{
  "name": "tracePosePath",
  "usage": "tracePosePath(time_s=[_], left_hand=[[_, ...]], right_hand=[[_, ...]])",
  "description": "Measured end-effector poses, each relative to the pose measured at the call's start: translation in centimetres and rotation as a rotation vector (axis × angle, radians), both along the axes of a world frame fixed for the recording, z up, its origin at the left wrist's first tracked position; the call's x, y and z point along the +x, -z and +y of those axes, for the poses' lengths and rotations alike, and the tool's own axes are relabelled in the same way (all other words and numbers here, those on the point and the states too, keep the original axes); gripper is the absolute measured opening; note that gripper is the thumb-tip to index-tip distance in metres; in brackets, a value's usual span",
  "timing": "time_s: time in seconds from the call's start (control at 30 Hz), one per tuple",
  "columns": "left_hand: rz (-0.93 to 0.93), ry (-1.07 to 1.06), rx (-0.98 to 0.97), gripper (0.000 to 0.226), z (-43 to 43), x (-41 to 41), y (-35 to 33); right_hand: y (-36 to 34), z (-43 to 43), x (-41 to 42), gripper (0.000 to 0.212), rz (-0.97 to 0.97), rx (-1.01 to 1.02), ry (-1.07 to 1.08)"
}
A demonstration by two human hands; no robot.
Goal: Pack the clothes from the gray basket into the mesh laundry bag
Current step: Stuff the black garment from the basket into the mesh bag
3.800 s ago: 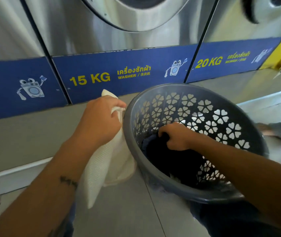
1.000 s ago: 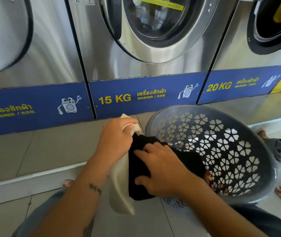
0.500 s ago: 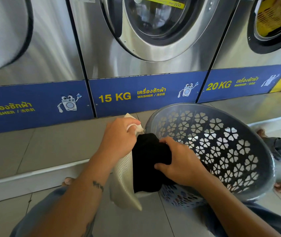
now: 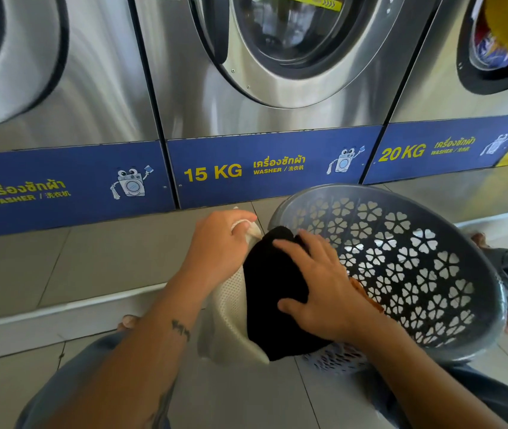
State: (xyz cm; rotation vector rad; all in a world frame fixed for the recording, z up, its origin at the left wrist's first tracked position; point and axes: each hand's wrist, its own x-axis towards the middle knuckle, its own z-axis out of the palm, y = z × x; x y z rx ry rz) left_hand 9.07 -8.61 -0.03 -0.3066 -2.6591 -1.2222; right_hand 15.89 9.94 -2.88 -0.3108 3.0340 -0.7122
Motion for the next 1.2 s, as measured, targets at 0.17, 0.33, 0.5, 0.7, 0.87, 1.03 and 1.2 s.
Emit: tracePosePath(time_s=[0.17,0.33,0.5,0.7,0.87,1.03,1.2], left_hand=[[-0.018,0.017,0.001,0.027,0.0,0.2,0.1],[-0.031,0.036,-0.033,0.028,-0.1,0.5,0.2],[-0.017,0.003,-0.012,0.027,-0.1,0.3,0.2],[-0.044,-0.038,-0.008,0.027,-0.7,0.3,0.4],[-0.065,-0.037,0.033,0.027,-1.0,0.2,0.4],[-0.098,-0.001,0.022,0.028,-0.9,0.4,0.8],[-0.113,0.02,0.046,0.027,-1.0,0.7,1.0]], right_hand=[[1.4,2.5,-1.4,0.096,-0.434,-0.416,0.148],[0.9,1.4,-1.3,0.064,-0.165,-0.239,0.163],[-1.5,-2.1,1.0,0.053,0.211,0.054,0.076],[-1.1,-2.1,1.5,0.064,0.101,0.01,-0.157],[1.1,0.1,-0.3,0.113,-0.026,0.0,0.075],[2.6,1.1,-1.2,0.076,-0.088,-0.192,0.062],[1.5,-0.7,0.2,0.044,0.22,0.188,0.048]])
